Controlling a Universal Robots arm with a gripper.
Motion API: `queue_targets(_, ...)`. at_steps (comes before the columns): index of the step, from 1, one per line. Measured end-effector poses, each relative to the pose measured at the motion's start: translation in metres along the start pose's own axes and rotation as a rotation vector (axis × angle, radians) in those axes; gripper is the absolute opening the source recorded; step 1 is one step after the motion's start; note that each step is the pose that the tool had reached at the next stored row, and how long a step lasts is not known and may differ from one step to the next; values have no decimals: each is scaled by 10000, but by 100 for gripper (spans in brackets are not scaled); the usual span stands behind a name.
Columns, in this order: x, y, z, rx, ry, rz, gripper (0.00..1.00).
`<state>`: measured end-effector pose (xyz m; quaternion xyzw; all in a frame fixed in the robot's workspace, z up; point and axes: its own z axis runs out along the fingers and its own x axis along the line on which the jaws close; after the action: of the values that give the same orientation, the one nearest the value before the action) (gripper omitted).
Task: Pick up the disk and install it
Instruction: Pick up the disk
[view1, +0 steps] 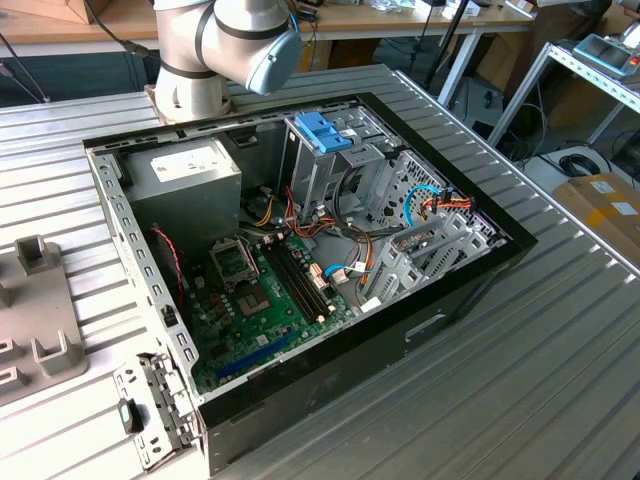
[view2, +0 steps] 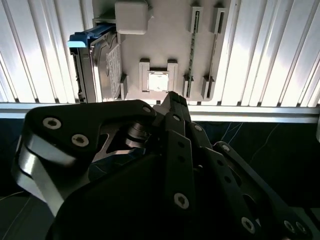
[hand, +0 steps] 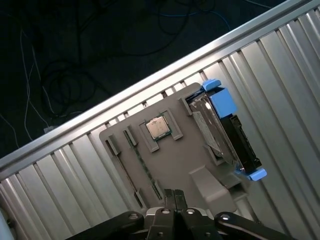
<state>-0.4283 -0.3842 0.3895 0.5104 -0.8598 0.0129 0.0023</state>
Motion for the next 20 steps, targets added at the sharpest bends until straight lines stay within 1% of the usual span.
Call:
queue_targets(10,-31,16,-1,8,-9,-493,10)
queue_targets(20,-63,33,0,19,-22,-1143,10)
